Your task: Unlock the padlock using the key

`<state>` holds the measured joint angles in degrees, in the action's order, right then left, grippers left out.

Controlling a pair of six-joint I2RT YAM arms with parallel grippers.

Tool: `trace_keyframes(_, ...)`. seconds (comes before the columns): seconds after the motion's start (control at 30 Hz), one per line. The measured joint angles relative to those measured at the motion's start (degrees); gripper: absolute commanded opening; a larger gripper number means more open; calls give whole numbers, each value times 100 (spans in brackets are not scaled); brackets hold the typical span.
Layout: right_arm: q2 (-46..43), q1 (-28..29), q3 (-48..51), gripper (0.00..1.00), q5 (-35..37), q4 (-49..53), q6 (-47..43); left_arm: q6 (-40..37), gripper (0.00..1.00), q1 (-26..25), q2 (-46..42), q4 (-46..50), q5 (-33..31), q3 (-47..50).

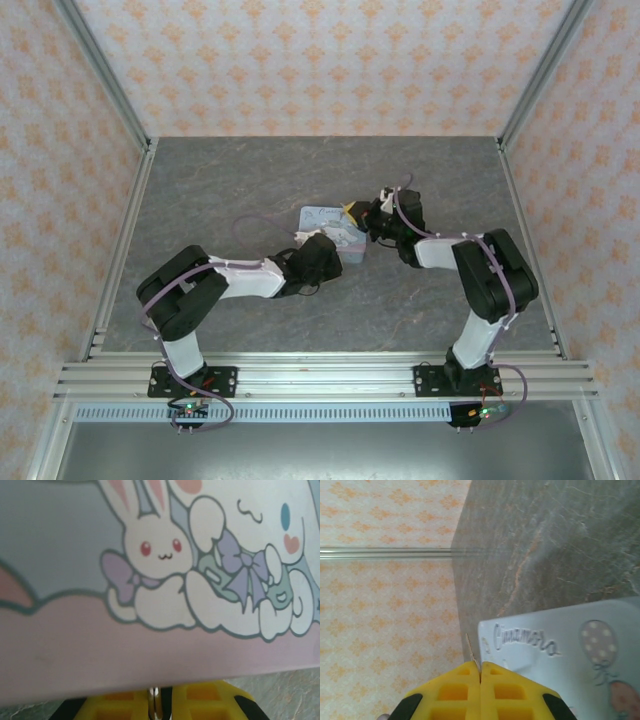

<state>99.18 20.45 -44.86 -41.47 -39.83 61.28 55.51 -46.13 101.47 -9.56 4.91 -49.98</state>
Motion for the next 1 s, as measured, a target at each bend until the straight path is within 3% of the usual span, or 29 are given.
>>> trace_keyframes(0.27, -1178, -2, 243, 0, -20, 87, 9, -160, 0, 70, -26, 140, 221, -35)
trace_keyframes(0.47, -2251, 90, 1290, 0, 13, 205, -22, -190, 0, 205, -50, 151, 579, -35)
trace_keyframes(0.7, -3401, 601, 2712, 0, 221, 487, -149, -212, 0, 356, -50, 227, 1174, -105)
trace_keyframes(1.0, -3869, 643, 3512, 0, 409, 584, -304, -160, 0, 546, -50, 116, 1982, -219)
